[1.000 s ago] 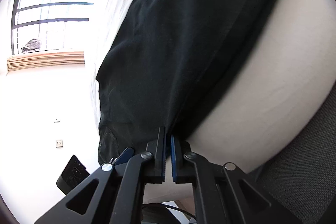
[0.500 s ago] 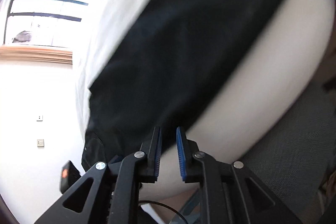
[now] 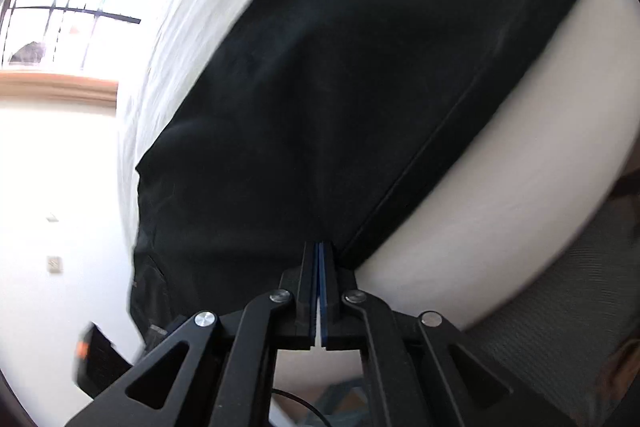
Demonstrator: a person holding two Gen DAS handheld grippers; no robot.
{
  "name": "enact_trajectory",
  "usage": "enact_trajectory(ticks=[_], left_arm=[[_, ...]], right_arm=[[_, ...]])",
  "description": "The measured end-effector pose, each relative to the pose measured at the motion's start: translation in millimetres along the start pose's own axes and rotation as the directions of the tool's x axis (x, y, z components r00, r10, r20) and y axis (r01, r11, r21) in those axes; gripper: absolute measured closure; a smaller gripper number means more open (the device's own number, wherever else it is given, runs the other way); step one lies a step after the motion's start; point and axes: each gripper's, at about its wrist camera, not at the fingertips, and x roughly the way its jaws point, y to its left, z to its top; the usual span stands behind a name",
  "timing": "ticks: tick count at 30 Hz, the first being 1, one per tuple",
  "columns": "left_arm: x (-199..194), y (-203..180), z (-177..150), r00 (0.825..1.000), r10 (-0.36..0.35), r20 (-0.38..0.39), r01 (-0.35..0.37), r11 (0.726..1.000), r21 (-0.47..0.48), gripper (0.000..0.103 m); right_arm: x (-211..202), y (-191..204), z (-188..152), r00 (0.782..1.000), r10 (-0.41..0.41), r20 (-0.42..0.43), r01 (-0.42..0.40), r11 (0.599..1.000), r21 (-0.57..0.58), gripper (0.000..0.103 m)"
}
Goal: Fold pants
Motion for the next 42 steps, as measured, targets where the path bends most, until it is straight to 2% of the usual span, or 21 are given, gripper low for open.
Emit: enact_trajectory(ticks=[2,4,8,10,12,13,14,15,16,17,19,22,24,26,30,33,34,35,37,39,42], left_arm=[[-17.1,16.1,10.3,0.998,0.023,0.059,-0.021,0.999,-0.034,0.003],[-24.8,43.1,16.5,0.994,0.064,0.086,-0.055,0.994,-0.095,0.003],[-15.9,102.7,6.7,0.993,0.112,0.045,-0.097,0.961,-0.258,0.003],[-6.2,113.0,-3.1,0.994,0.112,0.022,-0.101,0.955,-0.28,0.005],[-7.2,106.5,-11.7,0.99,0.134,0.035,-0.121,0.963,-0.239,0.004],[-6.6,102.8,-14.2,0.988,0.148,0.032,-0.137,0.965,-0.223,0.004],[-6.1,100.6,-16.5,0.987,0.158,0.031,-0.148,0.966,-0.213,0.004],[-6.0,100.4,-17.6,0.987,0.159,0.034,-0.148,0.966,-0.213,0.004],[-6.4,101.3,-18.0,0.987,0.156,0.04,-0.144,0.965,-0.218,0.004],[-8.0,100.5,-18.3,0.988,0.151,0.044,-0.137,0.965,-0.224,0.004],[-8.7,103.7,-17.3,0.988,0.147,0.042,-0.134,0.965,-0.225,0.004],[-8.7,99.4,-20.4,0.986,0.162,0.036,-0.151,0.965,-0.215,0.004],[-10.7,99.3,-24.2,0.985,0.168,0.036,-0.156,0.963,-0.218,0.004],[-11.8,98.0,-24.2,0.984,0.177,0.038,-0.164,0.96,-0.229,0.004],[-8.3,92.6,-22.4,0.978,0.205,0.026,-0.193,0.951,-0.241,0.003],[-12.3,90.3,-16.6,0.974,0.227,0.016,-0.216,0.945,-0.245,0.003],[-17.0,93.7,-18.6,0.974,0.226,0.018,-0.214,0.943,-0.254,0.003],[-17.0,92.6,-15.0,0.976,0.218,0.021,-0.205,0.942,-0.267,0.003],[-9.6,86.2,-7.5,0.98,0.198,0.025,-0.182,0.939,-0.292,0.003],[-6.4,86.4,-2.5,0.98,0.2,0.018,-0.186,0.936,-0.298,0.003],[-0.8,82.3,4.1,0.978,0.209,0.015,-0.195,0.936,-0.294,0.003]], right_arm=[[-11.2,28.9,4.5,0.999,-0.024,0.031,0.027,0.994,-0.108,0.066],[-7.4,74.2,12.2,0.999,0.039,0.027,-0.032,0.971,-0.237,0.064],[43.1,176.2,18.1,0.971,0.203,-0.129,-0.24,0.85,-0.469,0.063],[78.9,211.6,23.6,0.963,0.193,-0.187,-0.263,0.825,-0.501,0.063],[115.7,231.2,32.1,0.951,0.194,-0.242,-0.294,0.815,-0.5,0.057],[133.8,231.3,38.9,0.959,0.157,-0.235,-0.258,0.829,-0.497,0.052],[148.3,224.0,48.0,0.972,0.109,-0.21,-0.197,0.864,-0.464,0.06],[158.2,218.5,57.0,0.967,0.134,-0.216,-0.215,0.885,-0.413,0.067],[158.3,206.6,65.4,0.96,0.182,-0.215,-0.252,0.895,-0.368,0.081],[153.8,192.3,72.6,0.958,0.207,-0.199,-0.263,0.909,-0.323,0.088],[134.4,162.8,78.6,0.964,0.225,-0.145,-0.256,0.932,-0.255,0.086],[90.6,112.2,78.8,0.978,0.208,-0.028,-0.209,0.955,-0.212,0.065],[69.1,63.4,86.6,0.974,0.222,0.046,-0.216,0.97,-0.115,0.069],[46.4,10.6,96.1,0.956,0.269,0.119,-0.272,0.962,0.002,0.084],[-16.3,-74.3,103.2,0.934,0.128,0.333,-0.178,0.976,0.124,0.084],[-61.9,-124.4,99.1,0.898,-0.027,0.438,-0.094,0.963,0.251,0.08],[-76.7,-132.0,96.5,0.883,-0.063,0.465,-0.074,0.96,0.27,0.069],[-91.7,-134.8,92.6,0.867,-0.055,0.495,-0.089,0.961,0.261,0.062],[-95.7,-113.9,83.5,0.859,0.084,0.506,-0.192,0.968,0.165,0.058],[-70.3,-71.7,79.9,0.875,0.209,0.437,-0.258,0.965,0.055,0.049],[-35.8,-55.2,79.5,0.904,0.233,0.359,-0.252,0.968,0.005,0.046]])
